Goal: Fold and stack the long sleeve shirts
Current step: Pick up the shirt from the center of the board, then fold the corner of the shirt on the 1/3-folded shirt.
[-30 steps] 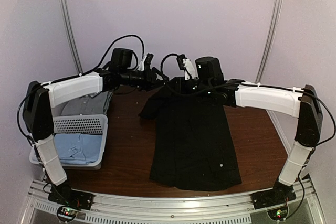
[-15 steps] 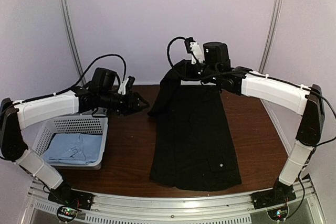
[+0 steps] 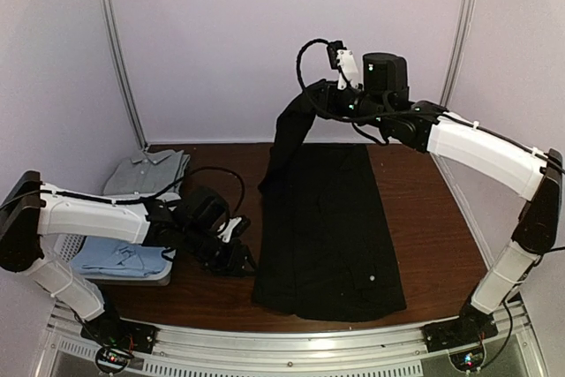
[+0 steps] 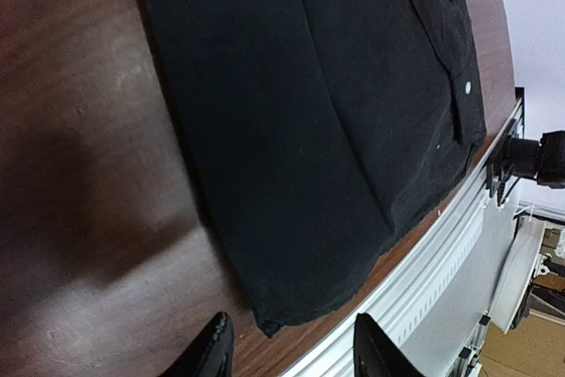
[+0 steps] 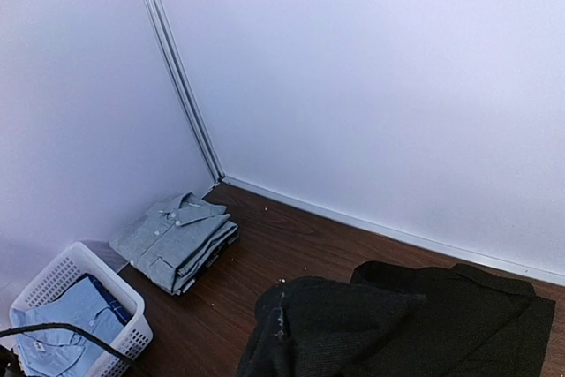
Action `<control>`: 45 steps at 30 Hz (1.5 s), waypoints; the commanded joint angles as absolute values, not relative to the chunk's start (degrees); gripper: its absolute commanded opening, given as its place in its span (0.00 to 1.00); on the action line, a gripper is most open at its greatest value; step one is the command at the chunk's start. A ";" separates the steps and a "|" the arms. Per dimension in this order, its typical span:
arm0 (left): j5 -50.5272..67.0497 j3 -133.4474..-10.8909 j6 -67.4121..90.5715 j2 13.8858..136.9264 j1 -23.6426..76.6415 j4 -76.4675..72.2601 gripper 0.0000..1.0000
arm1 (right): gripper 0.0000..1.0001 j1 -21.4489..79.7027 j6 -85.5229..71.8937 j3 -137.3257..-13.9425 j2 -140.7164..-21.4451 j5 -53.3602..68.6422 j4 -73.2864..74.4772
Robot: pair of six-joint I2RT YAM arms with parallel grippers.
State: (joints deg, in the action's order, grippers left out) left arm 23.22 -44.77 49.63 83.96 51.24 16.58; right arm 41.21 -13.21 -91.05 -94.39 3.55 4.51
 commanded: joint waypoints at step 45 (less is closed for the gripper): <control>18.84 -56.72 40.08 91.10 58.18 23.65 0.00 | 0.00 33.85 -5.86 -92.80 -89.23 -10.20 3.98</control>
State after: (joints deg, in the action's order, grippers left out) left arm 15.29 -51.03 47.55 87.29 56.77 21.58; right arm 35.92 -7.81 -91.57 -91.79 -5.87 3.66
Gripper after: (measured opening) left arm 0.009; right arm 0.026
